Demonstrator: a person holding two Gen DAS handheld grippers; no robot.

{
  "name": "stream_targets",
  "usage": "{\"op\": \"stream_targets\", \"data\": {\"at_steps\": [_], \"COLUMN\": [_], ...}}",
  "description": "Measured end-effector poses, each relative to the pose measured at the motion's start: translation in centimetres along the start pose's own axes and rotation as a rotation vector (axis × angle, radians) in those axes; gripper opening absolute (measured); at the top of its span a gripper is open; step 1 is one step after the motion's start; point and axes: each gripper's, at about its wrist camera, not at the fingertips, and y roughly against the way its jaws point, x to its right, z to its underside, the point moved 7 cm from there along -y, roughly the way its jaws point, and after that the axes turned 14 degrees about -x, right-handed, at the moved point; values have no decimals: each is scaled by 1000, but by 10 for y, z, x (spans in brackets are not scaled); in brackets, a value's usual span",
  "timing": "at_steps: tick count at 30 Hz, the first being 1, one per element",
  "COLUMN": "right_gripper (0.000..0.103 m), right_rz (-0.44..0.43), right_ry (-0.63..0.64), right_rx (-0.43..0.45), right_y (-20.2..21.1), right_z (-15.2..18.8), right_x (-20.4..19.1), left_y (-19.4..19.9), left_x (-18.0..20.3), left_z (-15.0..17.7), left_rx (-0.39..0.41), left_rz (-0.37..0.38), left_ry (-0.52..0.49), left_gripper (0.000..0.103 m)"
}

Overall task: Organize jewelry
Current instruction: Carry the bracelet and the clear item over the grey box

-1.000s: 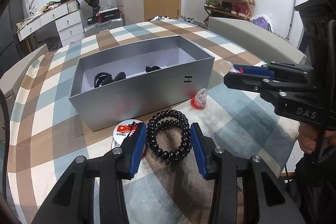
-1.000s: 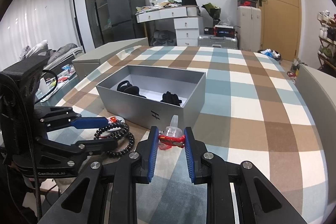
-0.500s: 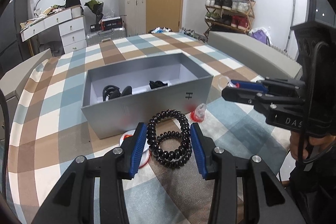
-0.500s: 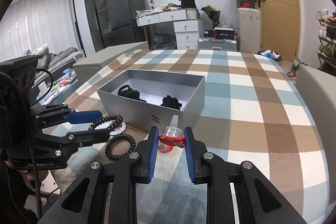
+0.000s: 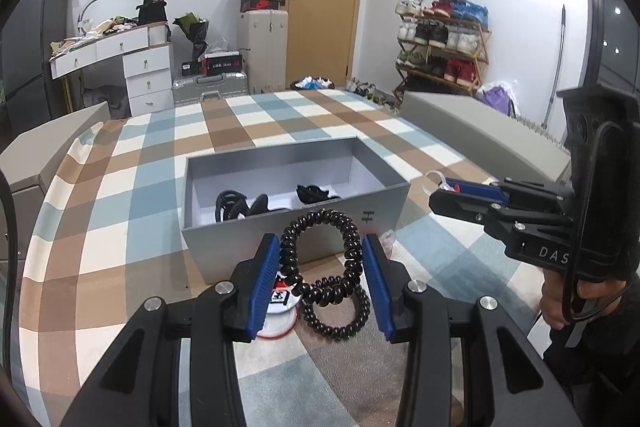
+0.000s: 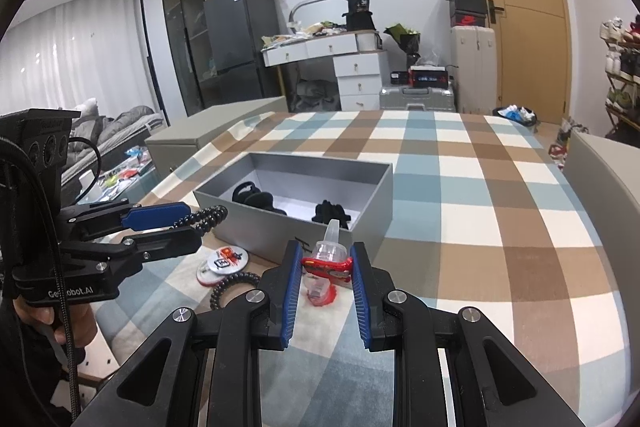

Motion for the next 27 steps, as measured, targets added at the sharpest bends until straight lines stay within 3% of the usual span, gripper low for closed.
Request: {"op": "stream_targets", "data": {"at_steps": [8,19,27], "right_gripper": [23,23,23], "right_rz": [-7,-5,-38], "right_ry": [-7,30,16], "right_rx": [1,84,74], "right_y": [2,24,11], "right_z": [-17,-63,-77], "right_x": [0,-9,-9], "left_y": [14,28,23], "left_x": [-10,-17,-31], "left_z": [-18,-49,-61], "left_rx": [55,139,154], "left_rz": [7,-20,-25], "left_ry": [39,52,81], "left_gripper": [37,37,37]}}
